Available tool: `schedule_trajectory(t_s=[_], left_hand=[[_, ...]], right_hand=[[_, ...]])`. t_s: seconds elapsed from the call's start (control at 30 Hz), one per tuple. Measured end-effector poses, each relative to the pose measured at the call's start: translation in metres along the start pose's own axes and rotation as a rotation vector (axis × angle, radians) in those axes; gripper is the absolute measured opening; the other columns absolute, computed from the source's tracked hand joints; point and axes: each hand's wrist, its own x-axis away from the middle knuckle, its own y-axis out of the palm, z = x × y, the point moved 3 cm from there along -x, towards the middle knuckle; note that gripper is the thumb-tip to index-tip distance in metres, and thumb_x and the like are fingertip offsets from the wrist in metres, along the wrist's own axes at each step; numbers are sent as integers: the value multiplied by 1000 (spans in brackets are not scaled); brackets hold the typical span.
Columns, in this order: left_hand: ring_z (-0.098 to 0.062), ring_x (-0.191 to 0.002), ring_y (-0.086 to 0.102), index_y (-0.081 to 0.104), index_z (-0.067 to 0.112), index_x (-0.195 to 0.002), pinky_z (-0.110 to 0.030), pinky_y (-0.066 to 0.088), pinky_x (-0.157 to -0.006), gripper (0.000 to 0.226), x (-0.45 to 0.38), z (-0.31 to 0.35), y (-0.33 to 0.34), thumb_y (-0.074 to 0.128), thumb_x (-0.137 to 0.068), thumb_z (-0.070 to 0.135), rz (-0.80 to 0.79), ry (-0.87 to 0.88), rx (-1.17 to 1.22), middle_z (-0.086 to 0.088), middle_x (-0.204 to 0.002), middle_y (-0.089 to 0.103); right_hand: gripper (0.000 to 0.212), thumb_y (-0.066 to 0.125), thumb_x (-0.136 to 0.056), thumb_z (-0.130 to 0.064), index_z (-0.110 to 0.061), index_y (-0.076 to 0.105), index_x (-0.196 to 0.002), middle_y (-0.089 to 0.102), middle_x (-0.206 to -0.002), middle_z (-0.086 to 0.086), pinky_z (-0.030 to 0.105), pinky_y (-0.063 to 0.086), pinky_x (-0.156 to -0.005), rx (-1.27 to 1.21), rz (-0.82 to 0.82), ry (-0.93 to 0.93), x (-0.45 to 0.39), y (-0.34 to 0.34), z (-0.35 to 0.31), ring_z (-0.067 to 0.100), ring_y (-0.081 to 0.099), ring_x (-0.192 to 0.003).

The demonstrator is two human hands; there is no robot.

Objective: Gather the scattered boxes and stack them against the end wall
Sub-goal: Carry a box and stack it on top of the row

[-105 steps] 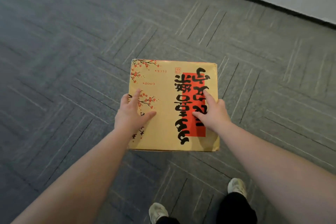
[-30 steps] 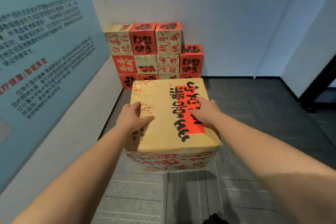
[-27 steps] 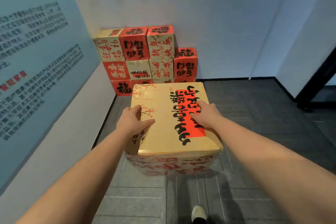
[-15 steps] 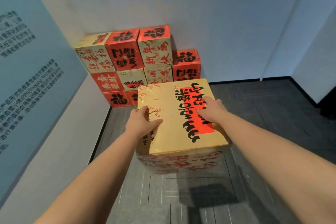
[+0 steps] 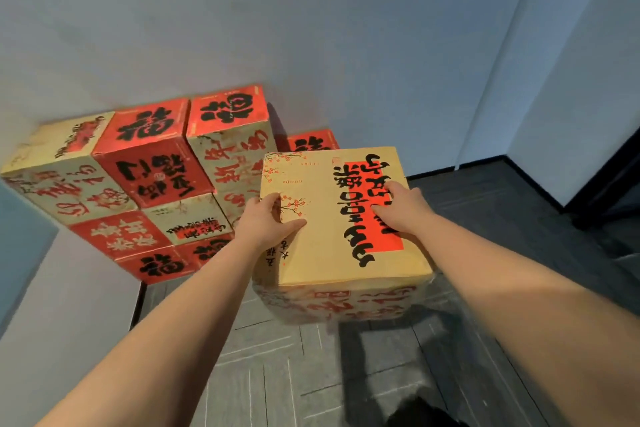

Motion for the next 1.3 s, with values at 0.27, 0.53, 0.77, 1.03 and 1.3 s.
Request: schedule_trajectory(t_s=[0.27,0.53,0.77,1.03,1.3], left_hand=[[-26,-128,41,31,24,-147,-41,39,-103,91,-154,74,15,69,-73,61,-3,-8,38,-8,-142,36],[-26,-127,42,32,22,-146,-39,40,-102,87,-270,122,13,68,-75,59,35,-54,59,-9,-140,39],[-27,-126,44,30,23,-147,-41,43,-101,90,-386,127,2,67,-74,62,23,-45,28,-8,-143,36],[-28,-126,44,32,23,-146,-42,41,-101,87,-511,120,-20,67,-75,61,22,-2,42,-9,-141,36],[-28,-123,47,32,22,-146,-39,42,-98,86,-586,105,-24,68,-76,57,-4,-43,34,-10,-141,36]], right_hand=[[66,58,-90,-45,-28,30,-148,36,-139,18,41,48,-97,3,7,2,-174,-53,7,35,54,-114],[67,57,-90,-45,-29,28,-149,33,-140,17,47,46,-99,45,-26,-42,-315,-97,-12,37,51,-118],[68,57,-91,-45,-29,27,-149,33,-141,18,45,47,-99,41,-8,-31,-418,-102,-43,37,52,-117],[67,57,-91,-45,-28,28,-148,34,-141,17,47,47,-100,30,22,-14,-520,-107,-93,37,52,-117],[64,59,-93,-37,-28,29,-149,35,-140,15,43,51,-95,-8,7,-40,-592,-89,-121,34,53,-117]])
